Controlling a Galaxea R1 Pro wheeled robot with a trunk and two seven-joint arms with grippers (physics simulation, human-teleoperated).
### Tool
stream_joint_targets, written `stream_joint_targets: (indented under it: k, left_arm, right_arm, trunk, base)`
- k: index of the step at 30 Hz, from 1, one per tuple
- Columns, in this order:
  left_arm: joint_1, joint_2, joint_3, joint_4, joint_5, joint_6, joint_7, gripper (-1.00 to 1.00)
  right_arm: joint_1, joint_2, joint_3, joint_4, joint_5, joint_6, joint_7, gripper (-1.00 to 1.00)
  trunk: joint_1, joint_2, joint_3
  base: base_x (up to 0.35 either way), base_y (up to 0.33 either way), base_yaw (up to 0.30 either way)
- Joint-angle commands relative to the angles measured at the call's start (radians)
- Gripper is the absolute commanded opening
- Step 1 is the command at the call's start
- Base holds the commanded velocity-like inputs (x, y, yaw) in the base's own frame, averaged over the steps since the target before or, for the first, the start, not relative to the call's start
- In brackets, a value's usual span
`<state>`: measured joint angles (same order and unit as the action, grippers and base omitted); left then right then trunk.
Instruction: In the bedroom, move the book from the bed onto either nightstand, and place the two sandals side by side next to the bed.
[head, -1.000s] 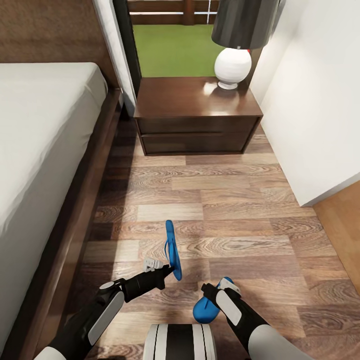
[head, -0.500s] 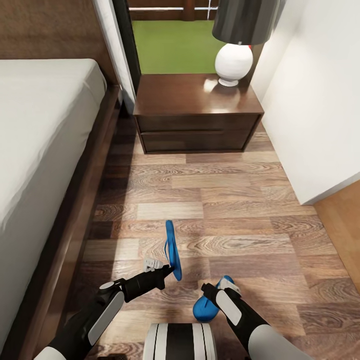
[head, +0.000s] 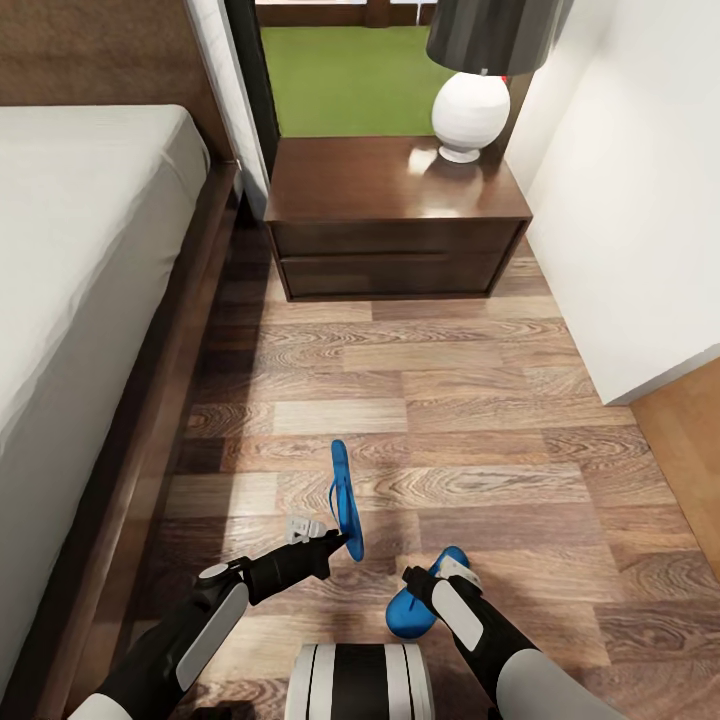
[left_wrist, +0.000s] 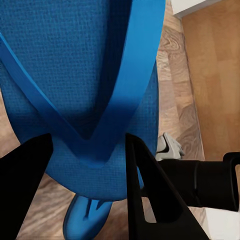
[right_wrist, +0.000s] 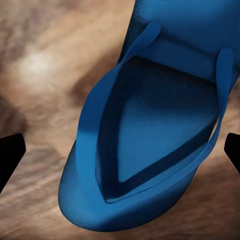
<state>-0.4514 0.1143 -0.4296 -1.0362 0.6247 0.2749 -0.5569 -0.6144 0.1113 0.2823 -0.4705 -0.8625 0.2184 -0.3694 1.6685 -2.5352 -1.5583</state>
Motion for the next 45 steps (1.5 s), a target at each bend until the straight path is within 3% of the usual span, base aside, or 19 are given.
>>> stream_joint_targets:
  k: [1,17,21,33,38,45]
  left_arm:
    - [-0.001,0.001,-0.001,-0.001,0.011,0.009,0.000,-1.00]
    - [-0.001,0.001,-0.001,-0.001,0.011,0.009,0.000,-1.00]
    - [-0.001,0.001,-0.001,-0.001,0.010,0.009,0.000,-1.00]
    - [-0.001,0.001,-0.001,-0.001,0.011,0.009,0.000,-1.00]
    - [-0.001,0.001,-0.001,-0.001,0.011,0.009,0.000,-1.00]
    - [0.000,0.001,-0.001,-0.001,0.011,0.009,0.000,-1.00]
  right_arm:
    - [0.000,-0.001,0.006,-0.002,-0.006,0.003,-0.008,1.00]
    - [0.000,-0.001,0.006,-0.002,-0.006,0.003,-0.008,1.00]
    - [0.001,-0.001,0.006,-0.002,-0.006,0.003,-0.008,1.00]
    - [0.000,-0.001,0.006,-0.002,-0.006,0.003,-0.008,1.00]
    - [0.000,-0.001,0.006,-0.002,-0.006,0.003,-0.008,1.00]
    - [0.000,-0.001,0.006,-0.002,-0.006,0.003,-0.008,1.00]
  trunk:
    - [0.000,0.000,-0.001]
    - [0.000,0.000,-0.001]
    - [0.002,-0.001,-0.016]
    - [0.002,-0.001,-0.016]
    - [0.004,-0.002,-0.035]
    - [0.004,-0.002,-0.035]
  base:
    - [0.000,0.000,0.000]
    - [0.000,0.000,0.000]
    - [0.000,0.000,0.000]
    - [0.000,0.000,0.000]
    - [0.000,0.000,0.000]
    - [0.000,0.000,0.000]
